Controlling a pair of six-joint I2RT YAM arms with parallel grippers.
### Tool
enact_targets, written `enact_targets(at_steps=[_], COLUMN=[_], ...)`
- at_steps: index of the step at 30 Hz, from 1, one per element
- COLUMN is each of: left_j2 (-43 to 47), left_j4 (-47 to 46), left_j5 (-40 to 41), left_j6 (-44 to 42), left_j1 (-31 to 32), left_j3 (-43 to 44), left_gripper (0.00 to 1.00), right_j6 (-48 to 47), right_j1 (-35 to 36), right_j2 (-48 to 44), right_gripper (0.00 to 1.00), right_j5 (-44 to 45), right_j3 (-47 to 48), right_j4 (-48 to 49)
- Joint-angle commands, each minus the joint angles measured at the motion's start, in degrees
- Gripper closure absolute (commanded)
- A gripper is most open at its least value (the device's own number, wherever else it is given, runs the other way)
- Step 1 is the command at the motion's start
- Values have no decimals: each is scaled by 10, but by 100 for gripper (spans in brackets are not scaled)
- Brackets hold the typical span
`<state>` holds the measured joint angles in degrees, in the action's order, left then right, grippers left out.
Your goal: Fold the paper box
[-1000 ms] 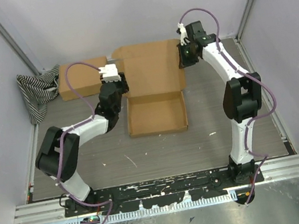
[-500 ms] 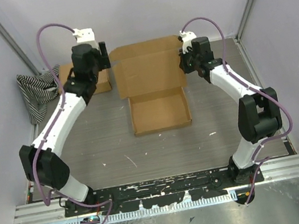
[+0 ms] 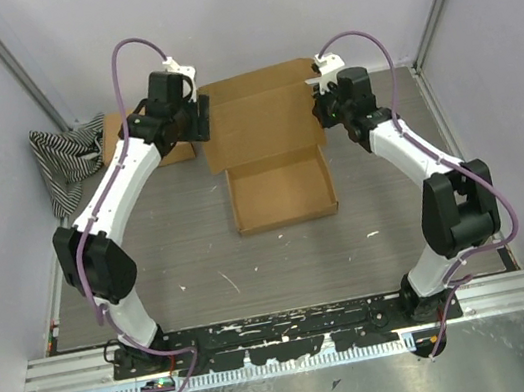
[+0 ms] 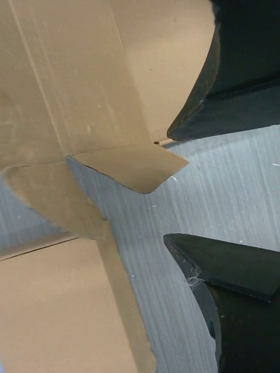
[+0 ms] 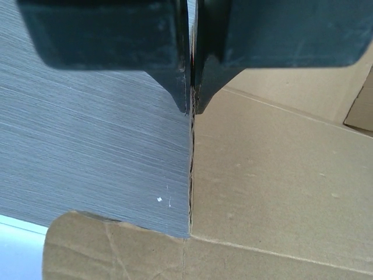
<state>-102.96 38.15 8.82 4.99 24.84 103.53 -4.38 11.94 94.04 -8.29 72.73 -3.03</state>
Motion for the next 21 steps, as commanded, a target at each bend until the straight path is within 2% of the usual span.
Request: enact_targets(at_steps=[1,10,14,21], left_j2=[-3,-28,-65,-94], left_j4=[39,9,21,23], left_j5=[-10,-8,-10,-25], left_j6=[2,-3,-5,0], left_j1=[-1,-1,-1,0], left_j3=[28,30,62,85], left_gripper=[28,28,29,46], right_j6=[-7,-7,-11,-21], right_j1=[4,7,8,13], right_j2=[-42,-54,-57,-54], right_gripper=[98,97,97,97], right_j5=[1,-30,-38,-42], right_j3=[2,-6,-10,-4], right_j4=[48,36,32,12])
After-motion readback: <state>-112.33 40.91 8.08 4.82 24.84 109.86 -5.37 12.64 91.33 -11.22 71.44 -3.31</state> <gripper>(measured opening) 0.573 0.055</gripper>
